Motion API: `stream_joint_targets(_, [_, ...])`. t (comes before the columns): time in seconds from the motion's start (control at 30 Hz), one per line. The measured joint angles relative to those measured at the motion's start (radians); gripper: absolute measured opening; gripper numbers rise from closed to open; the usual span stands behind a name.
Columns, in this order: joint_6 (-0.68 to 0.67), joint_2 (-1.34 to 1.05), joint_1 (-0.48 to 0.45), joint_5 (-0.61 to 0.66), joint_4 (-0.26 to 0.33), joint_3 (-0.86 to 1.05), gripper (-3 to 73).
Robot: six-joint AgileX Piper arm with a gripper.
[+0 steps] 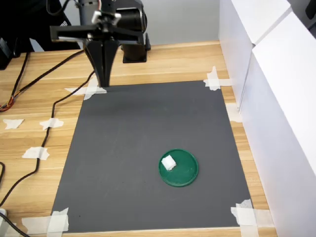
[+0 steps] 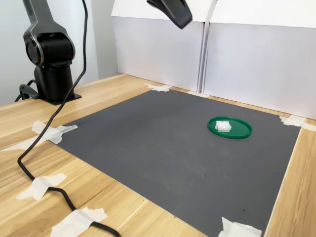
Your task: Grasp a white terminal and put it on the green lid.
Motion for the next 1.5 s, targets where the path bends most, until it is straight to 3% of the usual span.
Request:
stream_joint_targets(0.4, [0.319,-0.463,-0.050,-0.082,0.019,0.386,-1.6])
stream_joint_targets(0.77, [0.340,-0.866,-0.050,0.027,0.021,0.637,-1.6])
stream_joint_targets(1.03, [0.340,-0.956,-0.050,0.177,0.021,0.655,-1.6])
stream_joint_targets(1.5, [0.341,-1.103,-0.050,0.200,0.021,0.655,-1.6])
